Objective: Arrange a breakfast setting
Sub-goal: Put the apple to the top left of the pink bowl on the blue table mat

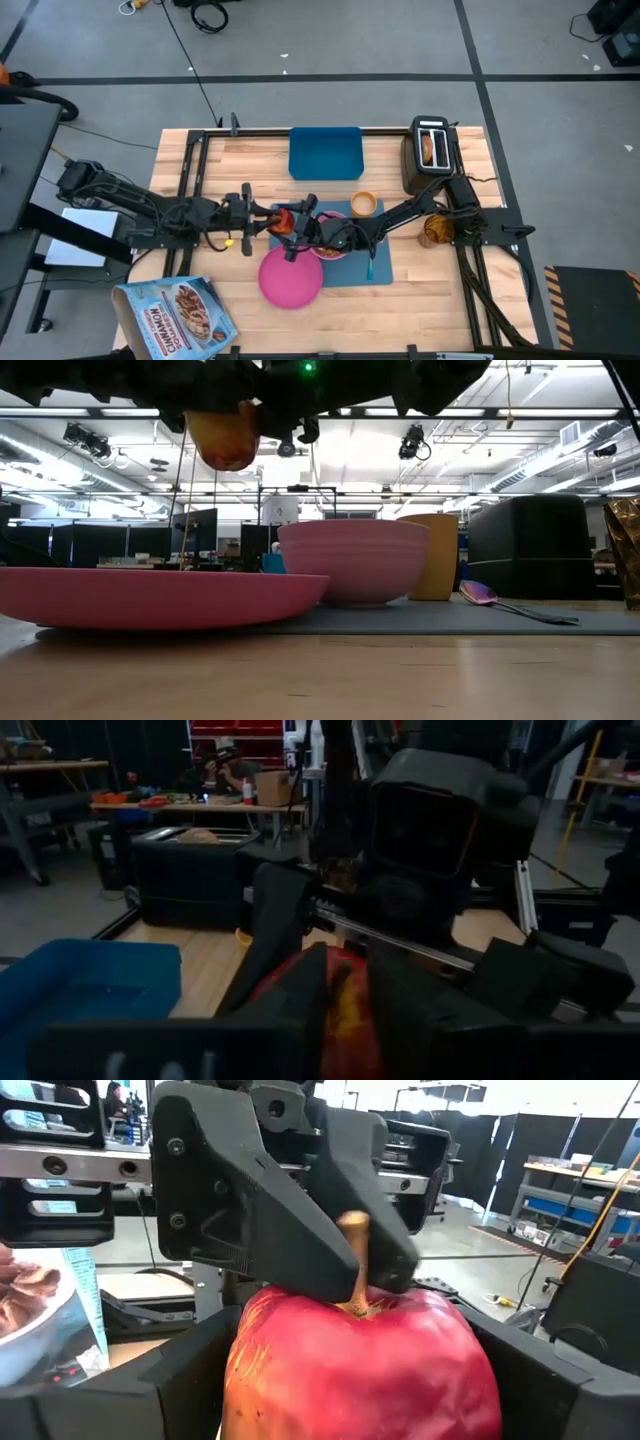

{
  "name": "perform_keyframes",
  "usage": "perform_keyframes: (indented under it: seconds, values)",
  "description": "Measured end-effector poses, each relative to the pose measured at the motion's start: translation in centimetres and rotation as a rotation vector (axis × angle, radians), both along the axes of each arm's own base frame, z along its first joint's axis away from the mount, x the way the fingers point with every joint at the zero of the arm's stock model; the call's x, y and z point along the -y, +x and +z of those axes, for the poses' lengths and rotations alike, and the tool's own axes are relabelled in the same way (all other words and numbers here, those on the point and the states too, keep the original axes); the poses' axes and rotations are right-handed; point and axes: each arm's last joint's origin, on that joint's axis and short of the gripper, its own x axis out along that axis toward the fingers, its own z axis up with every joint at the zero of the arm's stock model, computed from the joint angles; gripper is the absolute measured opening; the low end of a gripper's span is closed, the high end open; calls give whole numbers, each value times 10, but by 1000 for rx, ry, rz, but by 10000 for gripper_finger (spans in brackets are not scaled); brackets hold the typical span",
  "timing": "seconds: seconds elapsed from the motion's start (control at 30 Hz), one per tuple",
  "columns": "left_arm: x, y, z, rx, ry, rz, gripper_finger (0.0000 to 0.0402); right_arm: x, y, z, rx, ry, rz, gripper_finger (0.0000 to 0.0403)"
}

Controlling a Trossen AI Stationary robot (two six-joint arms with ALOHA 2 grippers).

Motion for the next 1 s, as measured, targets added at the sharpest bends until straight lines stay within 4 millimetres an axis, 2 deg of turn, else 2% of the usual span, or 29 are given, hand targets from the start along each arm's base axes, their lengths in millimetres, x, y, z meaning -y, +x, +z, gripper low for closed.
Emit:
perform_keyframes:
  seconds: [0.17, 0.5, 0.67, 0.83, 1.0]
  values:
    - [0, 0, 0, -3, 8, 3, 19, 0, 0, 0, 2, 4, -1, 347]
    - [0, 0, -1, -10, 19, 2, 18, -1, -1, 2, -19, 0, 8, 363]
    - [-2, 0, -1, -16, 30, 13, 18, -2, -15, 27, -96, 33, -7, 394]
    - [-12, 2, -5, -49, 38, 69, 18, 1, -42, 54, -241, 79, -17, 392]
    - [-20, 9, -14, -114, 47, 117, 18, -7, -70, 80, -312, 107, 5, 394]
